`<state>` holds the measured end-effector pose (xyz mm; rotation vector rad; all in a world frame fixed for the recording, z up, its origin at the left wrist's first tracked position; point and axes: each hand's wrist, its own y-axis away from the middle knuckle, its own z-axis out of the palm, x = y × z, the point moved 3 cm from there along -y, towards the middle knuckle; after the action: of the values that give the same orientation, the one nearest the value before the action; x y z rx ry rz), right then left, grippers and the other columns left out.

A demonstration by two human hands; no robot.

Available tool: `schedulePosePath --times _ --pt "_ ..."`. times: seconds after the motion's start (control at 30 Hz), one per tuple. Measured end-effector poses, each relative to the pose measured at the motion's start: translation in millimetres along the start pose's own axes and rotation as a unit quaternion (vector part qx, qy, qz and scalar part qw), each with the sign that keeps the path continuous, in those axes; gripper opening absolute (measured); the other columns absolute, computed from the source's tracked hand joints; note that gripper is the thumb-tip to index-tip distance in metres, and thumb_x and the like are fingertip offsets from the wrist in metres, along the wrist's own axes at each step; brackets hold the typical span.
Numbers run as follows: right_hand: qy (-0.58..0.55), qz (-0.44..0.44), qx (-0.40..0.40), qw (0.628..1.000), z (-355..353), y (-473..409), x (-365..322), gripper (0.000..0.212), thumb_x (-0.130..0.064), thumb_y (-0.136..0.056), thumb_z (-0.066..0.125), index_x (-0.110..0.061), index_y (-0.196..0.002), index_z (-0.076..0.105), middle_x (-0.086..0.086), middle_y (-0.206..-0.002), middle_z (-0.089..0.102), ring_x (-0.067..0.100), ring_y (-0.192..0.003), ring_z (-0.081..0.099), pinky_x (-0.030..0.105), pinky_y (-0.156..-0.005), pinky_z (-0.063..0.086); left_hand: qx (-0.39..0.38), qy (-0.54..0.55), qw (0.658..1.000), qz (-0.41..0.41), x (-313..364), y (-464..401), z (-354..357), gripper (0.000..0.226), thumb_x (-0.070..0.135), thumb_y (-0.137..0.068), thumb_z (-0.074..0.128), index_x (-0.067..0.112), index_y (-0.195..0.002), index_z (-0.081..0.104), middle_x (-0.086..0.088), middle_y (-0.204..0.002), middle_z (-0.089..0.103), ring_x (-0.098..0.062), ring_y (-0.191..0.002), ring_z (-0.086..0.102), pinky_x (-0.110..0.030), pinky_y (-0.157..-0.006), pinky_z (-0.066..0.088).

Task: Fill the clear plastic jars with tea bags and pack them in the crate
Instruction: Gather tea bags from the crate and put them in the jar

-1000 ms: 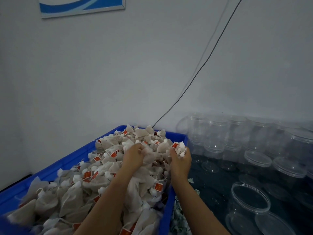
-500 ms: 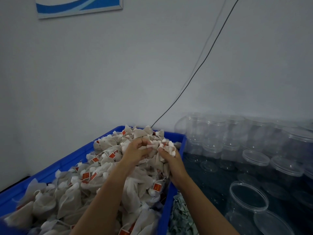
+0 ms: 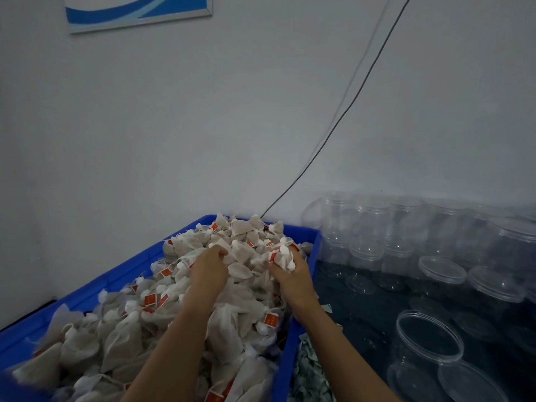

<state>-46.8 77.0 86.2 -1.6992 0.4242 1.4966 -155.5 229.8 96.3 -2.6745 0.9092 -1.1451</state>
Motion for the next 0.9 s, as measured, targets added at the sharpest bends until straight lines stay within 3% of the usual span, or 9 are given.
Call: schedulePosePath --times 0.2,0.37,0.43,0.57,0.63,0.73,0.8,0.9 --pt "0.067 -0.016 -0.027 0.997 6 4 -2 0.025 -0.017 -0.091 0.062 -0.040 -0.092 0.053 -0.013 -0.090 0.061 -0.015 -0.077 0.058 0.005 -0.060 0.046 -0.107 -0.169 0.980 -0.002 -9 -7 26 0.043 0.043 -0.101 0.037 0.024 -0.139 0.043 -0.006 -0.142 0.047 -0.025 -0.127 0.047 -0.039 -0.105 0.036" --pt "0.071 -0.024 -0.021 0.997 5 5 0 0.020 -0.022 -0.093 0.060 -0.041 -0.097 0.052 -0.015 -0.093 0.062 -0.009 -0.085 0.061 0.003 -0.063 0.045 -0.169 -0.188 0.968 -0.009 -9 -15 38 0.051 0.048 -0.096 0.047 0.031 -0.142 0.038 -0.004 -0.147 0.041 -0.025 -0.133 0.041 -0.043 -0.111 0.032" --pt "0.073 -0.026 -0.017 0.997 5 4 0 0.019 -0.024 -0.093 0.060 -0.040 -0.101 0.053 -0.013 -0.097 0.063 0.000 -0.089 0.062 0.004 -0.065 0.046 -0.139 -0.112 0.984 -0.007 -10 -15 35 0.042 0.039 -0.093 0.056 0.031 -0.134 0.050 -0.003 -0.138 0.052 -0.020 -0.120 0.051 -0.040 -0.104 0.040" --pt "0.057 -0.018 -0.011 0.998 3 5 -2 0.027 -0.022 -0.093 0.061 -0.047 -0.095 0.049 -0.024 -0.093 0.057 -0.019 -0.082 0.057 0.003 -0.061 0.045 -0.069 0.112 0.991 -0.012 -5 -12 24 0.020 0.035 -0.083 0.072 0.025 -0.100 0.073 0.005 -0.096 0.071 -0.009 -0.084 0.062 -0.030 -0.079 0.051" --pt "0.054 -0.022 -0.007 0.998 3 5 -2 0.026 -0.022 -0.093 0.061 -0.045 -0.093 0.050 -0.025 -0.093 0.056 -0.024 -0.082 0.054 0.000 -0.061 0.043 -0.027 0.186 0.981 -0.050 2 -11 16 0.031 0.041 -0.088 0.065 0.014 -0.102 0.073 0.004 -0.088 0.070 -0.011 -0.078 0.062 -0.029 -0.075 0.051" --pt "0.052 -0.026 -0.009 0.998 3 6 -5 0.019 -0.024 -0.093 0.061 -0.042 -0.093 0.053 -0.025 -0.094 0.058 -0.027 -0.083 0.052 -0.001 -0.062 0.042 -0.007 0.264 0.957 -0.121 10 -9 7 0.039 0.047 -0.095 0.052 0.014 -0.087 0.071 -0.004 -0.093 0.065 -0.023 -0.087 0.060 -0.036 -0.085 0.048" --pt "0.057 -0.027 -0.012 0.998 3 5 -6 0.019 -0.025 -0.093 0.060 -0.043 -0.094 0.053 -0.025 -0.094 0.058 -0.026 -0.083 0.053 -0.002 -0.063 0.041 0.002 0.266 0.958 -0.109 14 -5 3 0.030 0.040 -0.093 0.058 0.016 -0.081 0.071 -0.009 -0.095 0.066 -0.028 -0.093 0.061 -0.042 -0.093 0.049" --pt "0.068 -0.027 -0.013 0.997 4 6 -6 0.020 -0.026 -0.093 0.060 -0.044 -0.098 0.051 -0.026 -0.097 0.058 -0.016 -0.086 0.057 0.000 -0.064 0.043 -0.002 0.242 0.969 -0.053 18 0 -2 0.023 0.027 -0.084 0.072 0.006 -0.092 0.069 -0.005 -0.096 0.066 -0.024 -0.095 0.060 -0.038 -0.088 0.050"
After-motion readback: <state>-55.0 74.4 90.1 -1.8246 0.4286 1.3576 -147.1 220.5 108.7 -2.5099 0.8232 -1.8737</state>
